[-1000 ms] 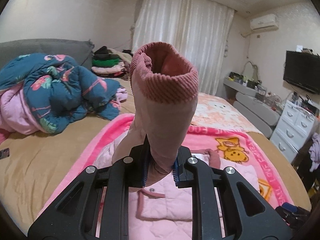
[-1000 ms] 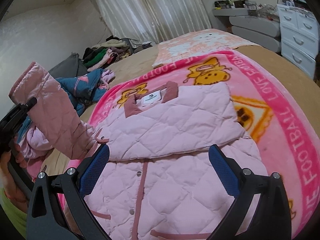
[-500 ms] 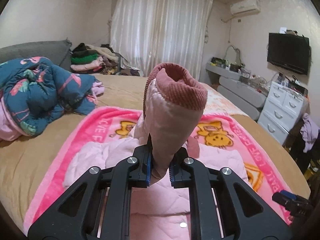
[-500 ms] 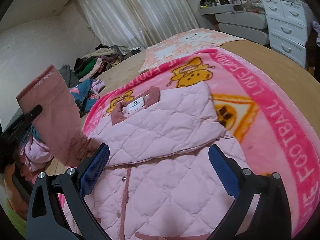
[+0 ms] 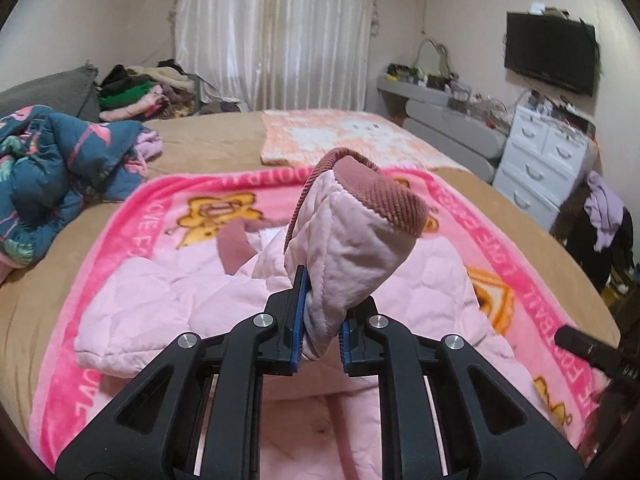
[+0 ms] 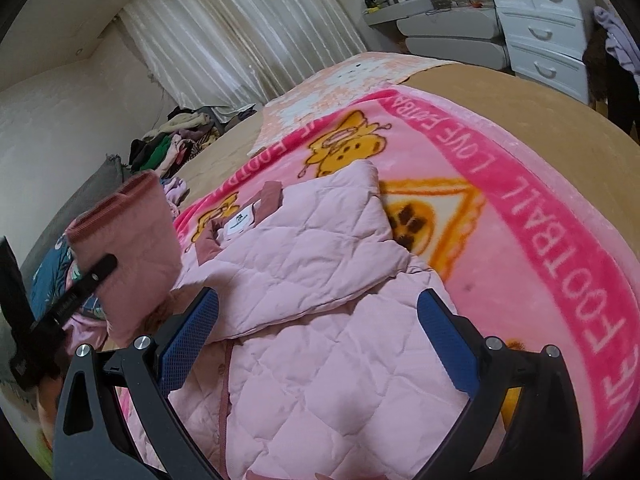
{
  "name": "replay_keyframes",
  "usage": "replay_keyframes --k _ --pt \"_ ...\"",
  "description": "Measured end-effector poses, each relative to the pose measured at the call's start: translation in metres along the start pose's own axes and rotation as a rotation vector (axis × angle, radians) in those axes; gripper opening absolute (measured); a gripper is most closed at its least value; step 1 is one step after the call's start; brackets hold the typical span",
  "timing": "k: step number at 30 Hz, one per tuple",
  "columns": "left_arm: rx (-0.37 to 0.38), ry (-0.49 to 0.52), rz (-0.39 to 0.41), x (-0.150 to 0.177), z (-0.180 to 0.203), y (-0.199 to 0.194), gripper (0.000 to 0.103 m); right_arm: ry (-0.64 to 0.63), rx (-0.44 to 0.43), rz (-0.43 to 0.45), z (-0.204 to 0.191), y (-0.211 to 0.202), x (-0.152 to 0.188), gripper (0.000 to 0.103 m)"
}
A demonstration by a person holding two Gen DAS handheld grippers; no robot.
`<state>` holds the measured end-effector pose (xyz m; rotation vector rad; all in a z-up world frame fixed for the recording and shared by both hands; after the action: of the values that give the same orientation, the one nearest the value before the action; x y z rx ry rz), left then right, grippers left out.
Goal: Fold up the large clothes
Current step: 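Lay the sleeve across the jacket front and open the left gripper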
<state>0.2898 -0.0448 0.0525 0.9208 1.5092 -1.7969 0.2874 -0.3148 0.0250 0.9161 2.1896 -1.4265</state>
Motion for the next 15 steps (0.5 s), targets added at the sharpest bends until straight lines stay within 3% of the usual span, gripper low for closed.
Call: replay_keyframes --k 12,15 --pt "0.034 0.095 -0.141 0.042 0.045 0.042 0.017 0.052 0.049 -0.001 0.023 0.001 -0.001 0.099" --pt "0.032 0.115 -0.179 0.051 0.051 0.048 0.024 0.067 0.057 -0.001 0.028 0.0 -0.001 0.099"
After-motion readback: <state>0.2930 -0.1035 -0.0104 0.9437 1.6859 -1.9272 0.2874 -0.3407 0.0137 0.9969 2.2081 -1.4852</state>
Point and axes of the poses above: each gripper's, at about its wrist camera, not at the fingertips, and y roughly the way its jaws point, z to its right, x to its underside, the point moved 3 cm from there along y, roughly the way its jaws point, and after that the axes turned 5 degrees about x, right-handed, at the moved point
